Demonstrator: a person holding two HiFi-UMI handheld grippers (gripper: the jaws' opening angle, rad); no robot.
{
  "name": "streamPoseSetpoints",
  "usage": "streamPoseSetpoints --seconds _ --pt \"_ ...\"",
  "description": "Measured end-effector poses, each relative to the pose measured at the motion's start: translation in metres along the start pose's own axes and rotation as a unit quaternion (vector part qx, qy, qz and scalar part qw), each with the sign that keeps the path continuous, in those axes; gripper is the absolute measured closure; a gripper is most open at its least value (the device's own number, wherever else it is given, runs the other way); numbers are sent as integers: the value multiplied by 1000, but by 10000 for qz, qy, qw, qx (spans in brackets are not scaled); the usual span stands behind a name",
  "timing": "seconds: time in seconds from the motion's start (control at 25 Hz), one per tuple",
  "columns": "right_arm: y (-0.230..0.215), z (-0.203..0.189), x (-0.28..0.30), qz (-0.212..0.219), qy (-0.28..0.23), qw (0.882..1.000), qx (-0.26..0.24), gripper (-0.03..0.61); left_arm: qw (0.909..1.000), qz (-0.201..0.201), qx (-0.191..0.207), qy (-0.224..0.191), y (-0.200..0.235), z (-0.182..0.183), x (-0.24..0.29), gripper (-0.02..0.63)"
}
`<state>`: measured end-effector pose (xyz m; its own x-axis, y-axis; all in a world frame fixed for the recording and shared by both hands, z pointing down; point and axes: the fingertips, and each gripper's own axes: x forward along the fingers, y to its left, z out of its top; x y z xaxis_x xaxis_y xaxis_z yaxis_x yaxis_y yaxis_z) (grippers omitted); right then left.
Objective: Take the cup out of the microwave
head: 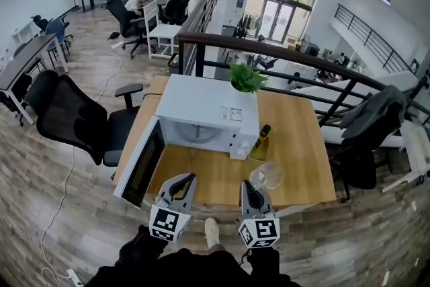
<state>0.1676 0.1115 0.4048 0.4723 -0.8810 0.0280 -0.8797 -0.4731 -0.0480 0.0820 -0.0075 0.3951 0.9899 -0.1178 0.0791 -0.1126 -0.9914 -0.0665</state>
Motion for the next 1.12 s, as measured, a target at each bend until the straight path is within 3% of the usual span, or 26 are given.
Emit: streamPoseSetpoints --seconds 0.4,1.12 --pt "-1 -5 -44 -341 -41 9993 113 561 9995 -296 109 22 -26 2 -14 584" --pt "1 -7 -40 -148 -8 9999 81 561 9997 -206 79 52 -27 -1 -12 584"
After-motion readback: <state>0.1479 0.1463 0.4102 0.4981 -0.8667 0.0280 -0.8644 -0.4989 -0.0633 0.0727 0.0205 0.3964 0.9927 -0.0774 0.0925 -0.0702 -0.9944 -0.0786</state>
